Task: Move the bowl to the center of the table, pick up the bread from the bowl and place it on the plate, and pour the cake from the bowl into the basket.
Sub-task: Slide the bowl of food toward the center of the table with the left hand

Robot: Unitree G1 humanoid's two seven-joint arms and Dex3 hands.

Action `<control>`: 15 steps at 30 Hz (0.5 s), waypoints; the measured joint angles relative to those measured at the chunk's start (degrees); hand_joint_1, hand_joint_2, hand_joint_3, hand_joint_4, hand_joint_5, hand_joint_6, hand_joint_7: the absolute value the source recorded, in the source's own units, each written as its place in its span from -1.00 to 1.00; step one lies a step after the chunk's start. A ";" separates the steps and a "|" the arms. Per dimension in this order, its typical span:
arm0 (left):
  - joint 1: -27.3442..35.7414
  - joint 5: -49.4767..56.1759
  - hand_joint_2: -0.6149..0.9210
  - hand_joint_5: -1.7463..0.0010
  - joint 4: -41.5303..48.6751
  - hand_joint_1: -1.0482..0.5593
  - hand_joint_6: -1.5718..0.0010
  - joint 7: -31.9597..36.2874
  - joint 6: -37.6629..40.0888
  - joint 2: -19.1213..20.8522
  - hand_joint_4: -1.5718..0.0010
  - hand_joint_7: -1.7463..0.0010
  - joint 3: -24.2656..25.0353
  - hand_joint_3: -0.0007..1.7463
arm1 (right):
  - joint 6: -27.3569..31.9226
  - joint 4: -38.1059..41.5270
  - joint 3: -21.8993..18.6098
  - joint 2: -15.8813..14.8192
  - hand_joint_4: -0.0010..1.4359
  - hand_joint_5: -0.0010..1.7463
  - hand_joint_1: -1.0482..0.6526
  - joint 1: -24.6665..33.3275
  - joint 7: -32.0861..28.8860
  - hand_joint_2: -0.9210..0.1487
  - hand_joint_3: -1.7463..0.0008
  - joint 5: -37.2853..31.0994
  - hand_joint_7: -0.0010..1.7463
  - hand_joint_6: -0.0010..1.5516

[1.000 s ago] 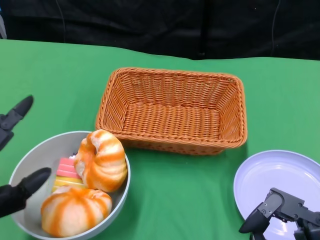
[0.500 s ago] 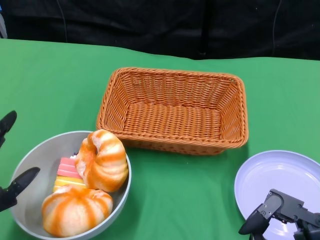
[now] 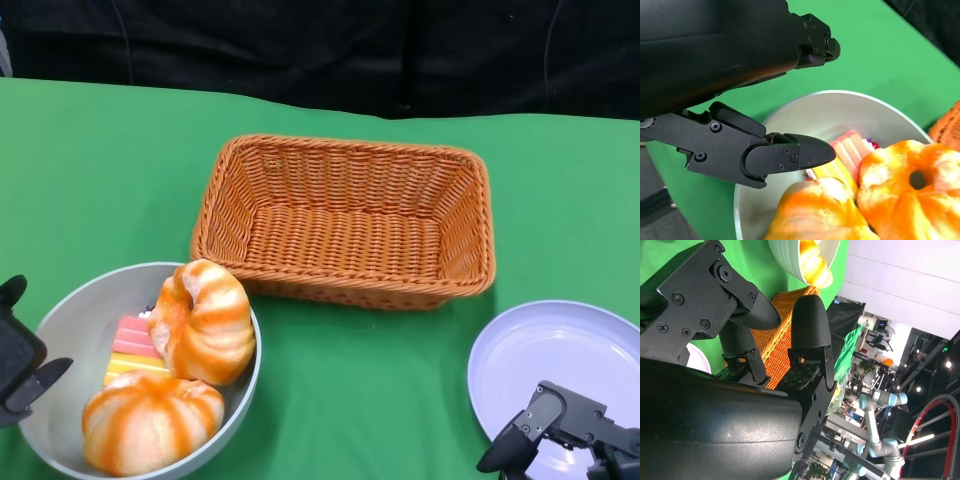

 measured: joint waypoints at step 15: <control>-13.20 -16.49 1.00 1.00 13.89 -0.45 1.00 -11.68 16.19 0.08 1.00 1.00 1.74 -0.26 | 0.01 -0.77 -0.27 -0.12 -0.02 0.90 0.13 0.38 0.55 0.06 -0.60 0.27 0.59 -0.04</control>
